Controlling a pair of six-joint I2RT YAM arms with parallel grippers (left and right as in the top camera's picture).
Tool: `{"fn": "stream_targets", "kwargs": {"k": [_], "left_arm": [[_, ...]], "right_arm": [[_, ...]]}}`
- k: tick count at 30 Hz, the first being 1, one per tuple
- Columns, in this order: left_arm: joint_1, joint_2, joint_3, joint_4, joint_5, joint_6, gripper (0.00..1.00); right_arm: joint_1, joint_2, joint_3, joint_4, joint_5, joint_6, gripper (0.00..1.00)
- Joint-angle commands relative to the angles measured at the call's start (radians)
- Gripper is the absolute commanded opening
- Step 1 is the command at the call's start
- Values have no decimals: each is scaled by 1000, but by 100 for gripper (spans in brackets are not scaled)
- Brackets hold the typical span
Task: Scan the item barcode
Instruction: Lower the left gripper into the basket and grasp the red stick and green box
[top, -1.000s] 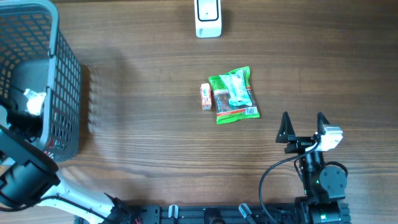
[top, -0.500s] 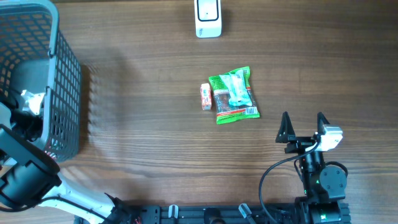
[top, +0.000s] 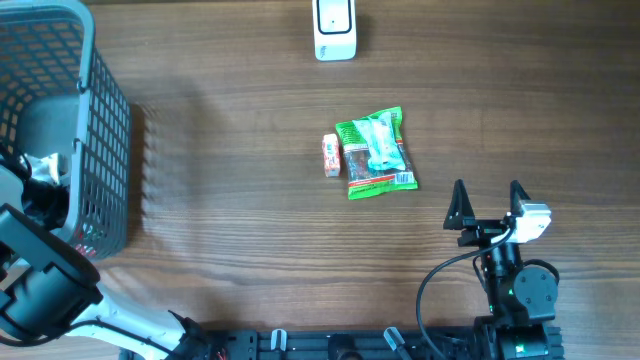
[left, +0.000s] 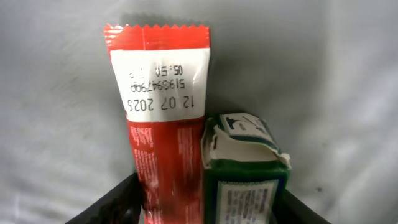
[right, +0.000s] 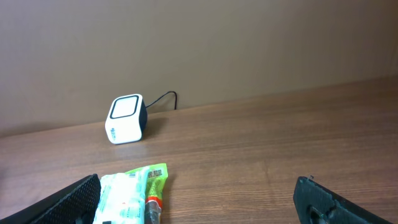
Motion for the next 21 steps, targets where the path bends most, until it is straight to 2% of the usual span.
{"fn": "stream_targets", "kwargs": {"k": [1, 4, 8, 10, 21], "left_arm": [[3, 51, -55, 14, -44, -135, 40], [3, 51, -53, 37, -44, -141, 37], [3, 50, -13, 62, -44, -145, 20], [3, 50, 35, 53, -44, -145, 14], [-3, -13, 410, 28, -43, -246, 13]], "right_arm": [[-5, -3, -1, 5, 13, 4, 100], [-5, -3, -1, 5, 13, 4, 100], [-5, -3, -1, 5, 13, 4, 100], [-5, -3, -1, 5, 13, 4, 100], [-5, -3, -1, 5, 13, 3, 100]]}}
